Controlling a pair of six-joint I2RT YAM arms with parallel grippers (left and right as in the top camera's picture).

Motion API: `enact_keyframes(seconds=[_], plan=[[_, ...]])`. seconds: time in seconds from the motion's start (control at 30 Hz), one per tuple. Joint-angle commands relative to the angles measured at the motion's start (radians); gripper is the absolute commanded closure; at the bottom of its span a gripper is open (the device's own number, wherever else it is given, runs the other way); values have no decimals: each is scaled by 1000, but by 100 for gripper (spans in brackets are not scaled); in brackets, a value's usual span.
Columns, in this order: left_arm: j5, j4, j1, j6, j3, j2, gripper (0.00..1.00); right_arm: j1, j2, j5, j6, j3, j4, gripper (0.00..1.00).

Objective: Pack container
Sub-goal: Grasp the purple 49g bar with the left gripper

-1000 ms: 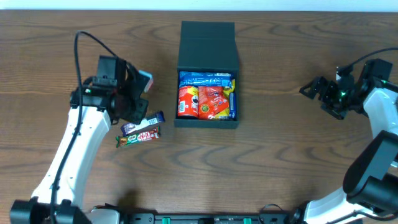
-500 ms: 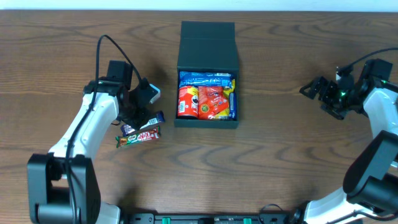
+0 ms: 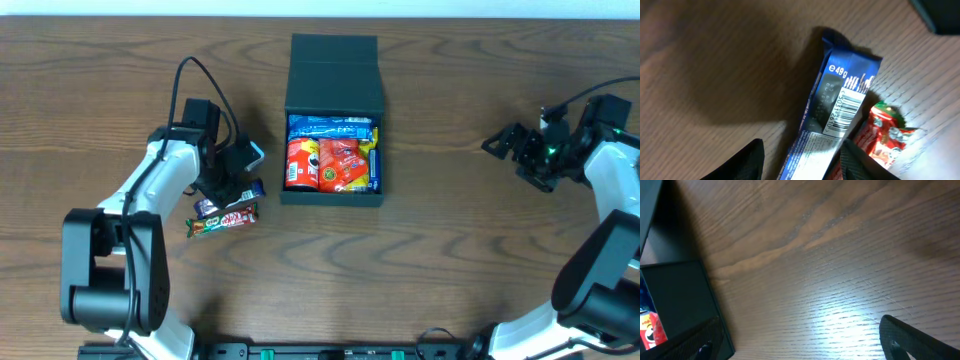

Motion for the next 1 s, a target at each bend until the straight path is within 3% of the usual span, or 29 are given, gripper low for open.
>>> enact_keyframes(seconds=[0.0,0.97], plan=[[-18,-2,3,43,-8,21,49,5,-25,-5,0,18,-1,1],[-17,-9,3,95,-24,21,51,5,-25,-5,1,18,22,1]])
